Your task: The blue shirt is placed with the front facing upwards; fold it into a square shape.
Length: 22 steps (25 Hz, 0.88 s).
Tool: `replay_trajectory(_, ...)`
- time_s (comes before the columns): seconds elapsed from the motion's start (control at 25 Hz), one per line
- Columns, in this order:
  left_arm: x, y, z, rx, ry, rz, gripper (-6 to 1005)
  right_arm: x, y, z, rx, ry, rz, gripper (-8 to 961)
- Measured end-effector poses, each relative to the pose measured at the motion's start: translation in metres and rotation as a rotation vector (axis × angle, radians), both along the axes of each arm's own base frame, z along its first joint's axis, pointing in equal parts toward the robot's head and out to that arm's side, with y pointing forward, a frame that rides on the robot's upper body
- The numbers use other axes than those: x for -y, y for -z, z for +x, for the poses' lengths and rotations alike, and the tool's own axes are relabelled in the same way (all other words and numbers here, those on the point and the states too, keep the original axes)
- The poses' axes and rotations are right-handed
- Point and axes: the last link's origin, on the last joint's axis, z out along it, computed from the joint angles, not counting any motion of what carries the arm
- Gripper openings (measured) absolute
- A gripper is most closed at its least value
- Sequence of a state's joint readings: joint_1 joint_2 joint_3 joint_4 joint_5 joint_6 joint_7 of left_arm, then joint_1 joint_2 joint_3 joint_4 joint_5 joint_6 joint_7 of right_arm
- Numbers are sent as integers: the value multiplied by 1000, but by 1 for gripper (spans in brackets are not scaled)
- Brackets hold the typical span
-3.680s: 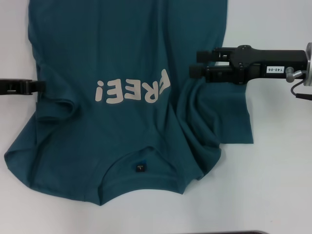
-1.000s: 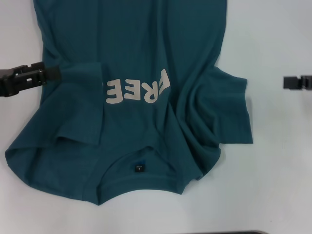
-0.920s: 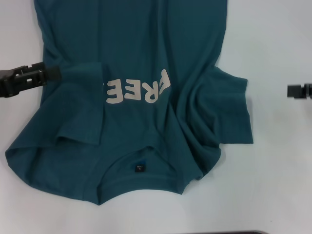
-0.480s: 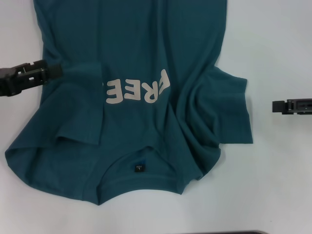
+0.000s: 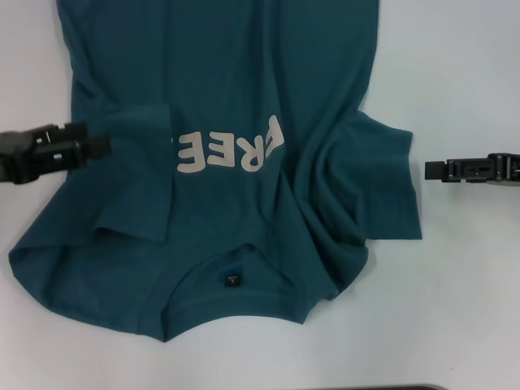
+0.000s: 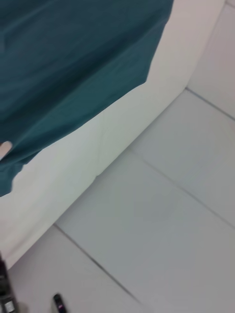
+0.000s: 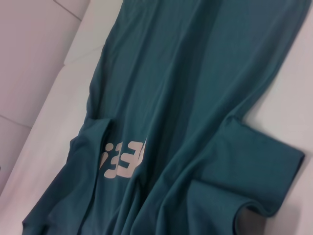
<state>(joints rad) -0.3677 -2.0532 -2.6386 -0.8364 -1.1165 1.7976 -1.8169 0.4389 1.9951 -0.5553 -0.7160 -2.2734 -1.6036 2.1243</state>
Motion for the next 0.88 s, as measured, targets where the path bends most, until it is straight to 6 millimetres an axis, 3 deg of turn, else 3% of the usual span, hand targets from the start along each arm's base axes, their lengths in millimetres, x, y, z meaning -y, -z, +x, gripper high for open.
replay_trajectory(0.88,22,20,4,-37,123,-148,901,-16,22,-8,8,1,-7,660)
